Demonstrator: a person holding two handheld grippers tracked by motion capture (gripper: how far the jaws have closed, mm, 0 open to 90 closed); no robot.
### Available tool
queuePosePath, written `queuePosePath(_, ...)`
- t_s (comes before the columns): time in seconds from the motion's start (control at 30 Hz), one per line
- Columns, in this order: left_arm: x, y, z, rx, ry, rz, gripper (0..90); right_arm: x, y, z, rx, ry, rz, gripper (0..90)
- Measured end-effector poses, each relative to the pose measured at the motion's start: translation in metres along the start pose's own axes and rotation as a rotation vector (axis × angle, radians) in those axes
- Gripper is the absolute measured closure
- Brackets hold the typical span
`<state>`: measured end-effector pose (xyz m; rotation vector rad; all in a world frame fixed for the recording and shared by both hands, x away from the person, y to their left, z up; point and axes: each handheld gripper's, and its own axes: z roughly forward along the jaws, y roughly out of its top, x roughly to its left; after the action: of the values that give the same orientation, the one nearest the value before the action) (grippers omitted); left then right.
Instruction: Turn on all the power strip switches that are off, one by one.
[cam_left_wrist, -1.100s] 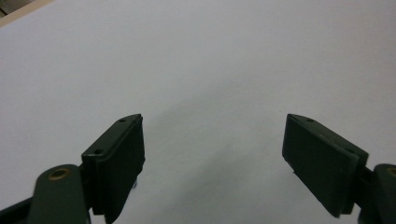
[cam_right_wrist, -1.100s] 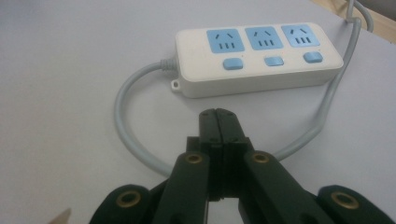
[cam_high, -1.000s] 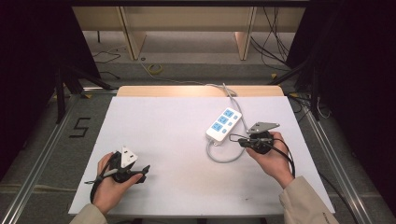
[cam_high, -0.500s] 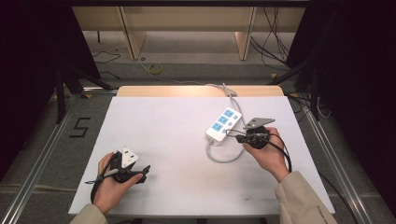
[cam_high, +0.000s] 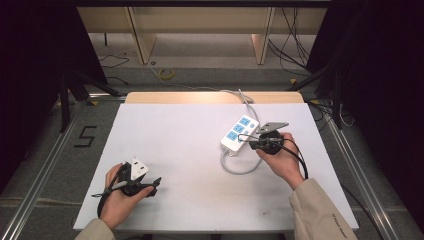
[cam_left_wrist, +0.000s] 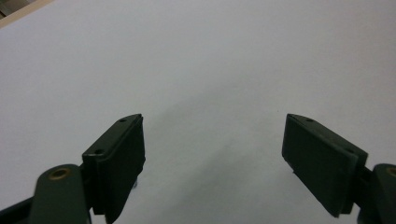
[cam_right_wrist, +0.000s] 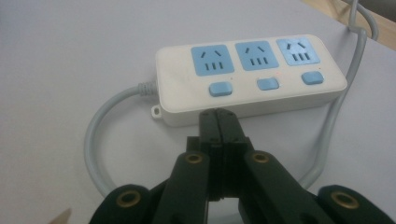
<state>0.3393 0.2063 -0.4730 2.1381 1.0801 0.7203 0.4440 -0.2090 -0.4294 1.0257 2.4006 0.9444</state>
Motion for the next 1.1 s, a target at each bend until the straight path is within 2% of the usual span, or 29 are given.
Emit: queuePosePath(1.1, 0.000, 0.000, 0.000, -0.006, -0.002, 0.001, 21.3, -0.009, 0.031, 0.035, 0.035, -0.008, 0.005, 90.0)
